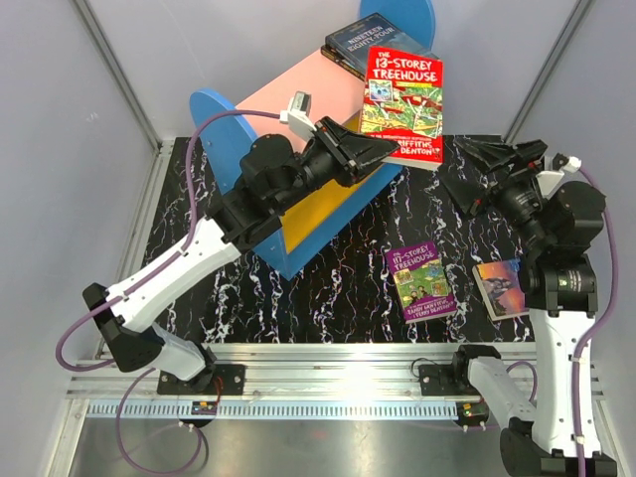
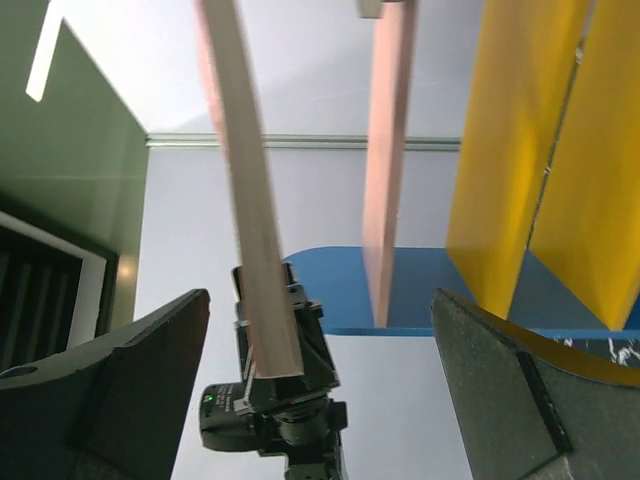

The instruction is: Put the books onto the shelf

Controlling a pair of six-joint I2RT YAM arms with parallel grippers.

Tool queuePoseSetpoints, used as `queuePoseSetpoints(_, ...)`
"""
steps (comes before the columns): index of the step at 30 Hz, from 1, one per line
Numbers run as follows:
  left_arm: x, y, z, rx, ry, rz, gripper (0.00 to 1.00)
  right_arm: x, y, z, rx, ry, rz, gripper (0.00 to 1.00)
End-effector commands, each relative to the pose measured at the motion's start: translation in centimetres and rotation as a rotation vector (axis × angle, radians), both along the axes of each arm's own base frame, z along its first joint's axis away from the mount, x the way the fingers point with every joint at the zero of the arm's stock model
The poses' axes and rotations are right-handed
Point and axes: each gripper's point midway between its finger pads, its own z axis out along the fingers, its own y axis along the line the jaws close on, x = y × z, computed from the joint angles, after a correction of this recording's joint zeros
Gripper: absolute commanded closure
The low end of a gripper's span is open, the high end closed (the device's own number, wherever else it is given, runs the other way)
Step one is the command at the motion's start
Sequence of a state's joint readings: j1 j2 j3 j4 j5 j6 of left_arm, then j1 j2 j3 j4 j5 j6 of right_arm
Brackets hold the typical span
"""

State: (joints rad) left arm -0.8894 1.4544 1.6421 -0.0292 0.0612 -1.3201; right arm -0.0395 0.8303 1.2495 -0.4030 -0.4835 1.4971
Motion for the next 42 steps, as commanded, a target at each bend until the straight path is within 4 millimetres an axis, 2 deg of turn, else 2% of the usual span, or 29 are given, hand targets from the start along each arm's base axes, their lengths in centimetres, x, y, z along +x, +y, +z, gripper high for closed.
queuePoseSetpoints(1,-1.0,1.8,4.8,-0.185,-0.008,0.021,1.0,-1.4,-0.1,4.9,0.011,-0.168,-0.005,0.02)
queuePoseSetpoints(5,-0.7,2.0,5.2,-0.226,0.031,0.029,1.0,-1.5,0.2,4.9,0.03,-0.184,0.018,0.02)
queuePoseSetpoints(12,-1.2,1.2,4.3,-0.244,0.103,0.014,1.0,-1.8,0.8,6.2,0.071,-0.24,0.071,0.05)
queuePoseSetpoints(16,-1.6,0.3,4.1,-0.277,0.143,-0.01,1.0,-1.1,1.2,6.6,0.063,-0.256,0.104,0.11)
queuePoseSetpoints(24,-2.2,-1.1,4.2,-0.29,0.163,-0.046,1.0,-0.6,2.2,7.4,0.05,-0.273,0.193,0.38)
queuePoseSetpoints(26,-2.2,-1.6,4.1,-0.301,0.17,-0.054,1.0,-0.9,2.6,7.9,0.054,-0.313,0.232,0.39)
queuePoseSetpoints(27,-2.4,-1.7,4.2,-0.303,0.169,-0.066,1.0,-1.0,2.7,8.0,0.063,-0.308,0.248,0.42)
queuePoseSetpoints(28,-2.4,-2.0,4.1,-0.299,0.173,-0.071,1.0,-0.8,3.0,7.8,0.061,-0.304,0.279,0.52)
queuePoseSetpoints(30,-2.5,-2.8,3.8,-0.289,0.18,-0.098,1.0,-1.0,3.3,8.2,0.047,-0.322,0.306,0.59)
queuePoseSetpoints(31,-2.6,-3.1,3.7,-0.295,0.186,-0.11,1.0,-0.7,3.6,8.0,0.034,-0.314,0.332,0.7)
queuePoseSetpoints(35,-3.1,-3.7,3.7,-0.289,0.165,-0.141,0.98,-0.3,4.2,8.5,-0.031,-0.282,0.39,1.0)
queuePoseSetpoints(36,-3.7,-4.1,3.6,-0.278,0.147,-0.186,0.89,0.8,4.4,8.3,-0.043,-0.272,0.409,1.0)
queuePoseSetpoints(37,-4.2,-4.1,4.2,-0.281,0.106,-0.209,0.58,0.6,4.8,8.3,-0.056,-0.272,0.464,1.0)
queuePoseSetpoints(38,-4.3,-4.0,4.3,-0.277,0.085,-0.23,0.33,0.0,5.0,9.5,-0.085,-0.302,0.487,1.0)
queuePoseSetpoints(39,-5.2,-4.0,4.4,-0.26,0.06,-0.285,0.14,-0.1,5.2,9.7,-0.108,-0.305,0.512,1.0)
queuePoseSetpoints(40,-5.2,-3.7,4.2,-0.241,0.04,-0.295,0.01,0.5,5.2,9.3,-0.13,-0.287,0.546,1.0)
queuePoseSetpoints(41,-4.8,-3.2,4.1,-0.226,0.028,-0.294,0.01,-0.4,5.3,10.0,-0.181,-0.304,0.551,1.0)
queuePoseSetpoints(42,-5.1,-2.7,4.0,-0.209,0.012,-0.31,0.01,-0.2,5.3,9.8,-0.197,-0.295,0.564,1.0)
